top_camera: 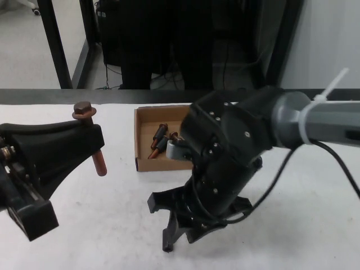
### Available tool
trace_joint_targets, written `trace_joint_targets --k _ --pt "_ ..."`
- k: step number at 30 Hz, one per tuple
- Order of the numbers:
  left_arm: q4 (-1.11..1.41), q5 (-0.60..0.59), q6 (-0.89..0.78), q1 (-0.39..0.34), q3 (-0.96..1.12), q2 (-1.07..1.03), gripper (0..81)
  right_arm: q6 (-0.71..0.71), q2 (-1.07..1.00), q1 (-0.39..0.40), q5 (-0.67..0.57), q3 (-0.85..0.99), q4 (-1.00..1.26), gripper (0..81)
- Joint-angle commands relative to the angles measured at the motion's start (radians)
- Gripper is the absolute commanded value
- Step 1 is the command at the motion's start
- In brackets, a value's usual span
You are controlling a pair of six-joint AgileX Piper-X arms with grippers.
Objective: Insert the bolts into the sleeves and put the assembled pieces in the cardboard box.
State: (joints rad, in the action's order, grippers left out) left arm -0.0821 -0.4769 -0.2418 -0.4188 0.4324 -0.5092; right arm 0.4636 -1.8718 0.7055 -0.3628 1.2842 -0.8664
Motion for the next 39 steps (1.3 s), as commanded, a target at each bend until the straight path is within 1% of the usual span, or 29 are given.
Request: trace_joint_targets --k 1,9,17,23,31,33,35,38,39 --pt "0.019 0.004 -0.006 -0.003 0.001 0.009 0.8 0.007 -0.012 0.002 0.03 0.04 -0.02 37.0" --pt "0.019 0.004 -0.006 -0.003 0.001 0.009 0.8 0.009 -0.071 0.005 0.036 0.098 -0.027 37.0" --pt "0.019 0.004 -0.006 -0.003 0.001 0.009 0.8 0.009 -0.13 0.037 0.071 0.106 -0.067 37.0" --pt "0.019 0.004 -0.006 -0.003 0.001 0.009 0.8 0.08 -0.152 0.056 0.089 0.106 -0.017 37.0" --pt "0.019 -0.004 -0.006 -0.003 0.001 0.009 0.8 0.121 -0.183 0.059 0.089 0.111 -0.002 36.3" --pt "0.019 -0.011 -0.006 -0.003 0.001 0.009 0.8 0.121 -0.182 0.059 0.096 0.111 0.013 32.4" --pt "0.019 -0.019 -0.006 -0.003 0.001 0.009 0.8 0.121 -0.182 0.059 0.093 0.115 0.028 24.1" --pt "0.019 -0.019 -0.006 -0.003 0.001 0.009 0.8 0.121 -0.182 0.059 0.088 0.115 0.058 3.6" --pt "0.019 -0.019 -0.003 -0.003 0.001 0.009 0.8 0.121 -0.182 0.061 0.089 0.115 0.073 0.2"
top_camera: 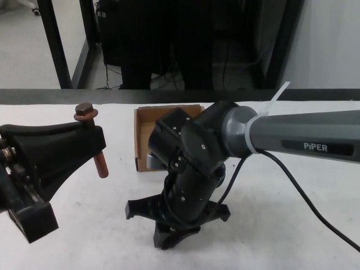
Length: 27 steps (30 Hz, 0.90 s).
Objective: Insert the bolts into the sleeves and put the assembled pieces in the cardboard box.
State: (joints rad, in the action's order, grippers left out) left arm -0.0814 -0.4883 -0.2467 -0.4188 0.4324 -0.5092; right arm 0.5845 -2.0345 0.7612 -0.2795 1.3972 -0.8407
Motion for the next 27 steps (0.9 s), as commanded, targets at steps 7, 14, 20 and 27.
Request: trace_joint_targets --k 7,14,20,27 --pt "0.019 -0.008 0.004 -0.003 0.001 0.009 0.8 -0.048 -0.003 0.011 0.046 0.002 0.074 0.2" --pt "0.019 -0.008 0.0 -0.003 0.001 0.009 0.8 -0.163 0.11 0.056 0.193 -0.005 0.11 0.2" --pt "0.019 -0.008 -0.036 -0.003 0.001 0.009 0.8 -0.165 0.274 0.092 0.24 -0.126 0.267 0.2" --pt "0.019 -0.008 -0.038 -0.003 0.001 0.006 0.8 -0.182 0.508 0.164 0.303 -0.369 0.403 0.2"
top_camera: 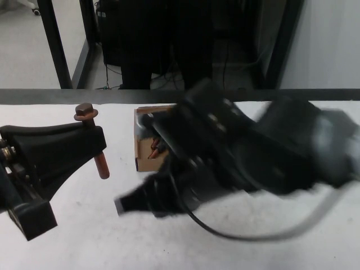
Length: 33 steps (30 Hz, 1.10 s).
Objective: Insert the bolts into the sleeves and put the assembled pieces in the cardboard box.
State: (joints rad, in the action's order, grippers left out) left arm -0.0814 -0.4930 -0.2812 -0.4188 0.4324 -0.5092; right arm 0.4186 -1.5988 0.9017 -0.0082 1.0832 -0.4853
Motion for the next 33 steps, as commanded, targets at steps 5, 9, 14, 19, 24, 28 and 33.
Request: trace_joint_targets --k 5,9,14,19,24,28,33 --pt "0.019 -0.01 0.0 -0.003 -0.007 0.006 0.8 -0.019 0.212 0.096 0.125 -0.192 0.132 0.2" --pt "0.046 -0.035 0.0 -0.003 -0.059 0.006 0.8 -0.019 0.295 0.157 0.197 -0.288 0.258 0.2" --pt "0.2 -0.055 0.0 -0.003 -0.165 0.006 0.8 -0.02 0.368 0.24 0.262 -0.396 0.412 0.2" --pt "0.278 -0.055 -0.01 -0.003 -0.268 -0.006 0.8 -0.015 0.4 0.318 0.303 -0.504 0.561 0.2" --pt "0.402 -0.1 -0.01 -0.003 -0.309 -0.023 0.8 -0.015 0.4 0.365 0.312 -0.546 0.616 0.2" --pt "0.427 -0.128 -0.062 -0.003 -0.309 -0.038 0.8 -0.015 0.4 0.375 0.318 -0.547 0.626 0.2" --pt "0.484 -0.138 -0.153 -0.003 -0.309 -0.038 0.8 -0.019 0.4 0.375 0.318 -0.547 0.626 0.2"
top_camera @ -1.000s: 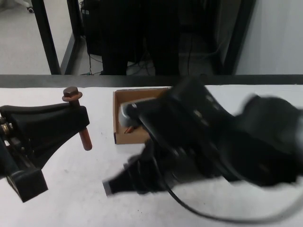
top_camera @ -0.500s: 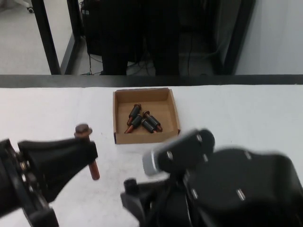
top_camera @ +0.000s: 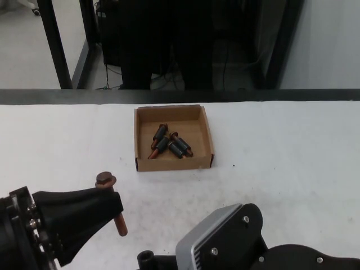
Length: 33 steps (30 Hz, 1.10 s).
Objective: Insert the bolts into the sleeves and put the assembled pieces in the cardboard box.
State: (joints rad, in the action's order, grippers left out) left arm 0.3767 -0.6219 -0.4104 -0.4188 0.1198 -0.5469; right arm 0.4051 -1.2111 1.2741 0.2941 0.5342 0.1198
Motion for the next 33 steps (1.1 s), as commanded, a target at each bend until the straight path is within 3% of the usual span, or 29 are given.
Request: trace_joint_targets --k 1,33 --pt "0.042 -0.011 -0.046 -0.003 0.003 0.0 0.8 -0.005 0.012 0.002 0.016 0.001 0.02 0.2" --pt "0.002 -0.084 -0.206 -0.01 0.001 0.0 0.8 -0.023 0.012 0.002 -0.001 0.001 0.073 0.2"
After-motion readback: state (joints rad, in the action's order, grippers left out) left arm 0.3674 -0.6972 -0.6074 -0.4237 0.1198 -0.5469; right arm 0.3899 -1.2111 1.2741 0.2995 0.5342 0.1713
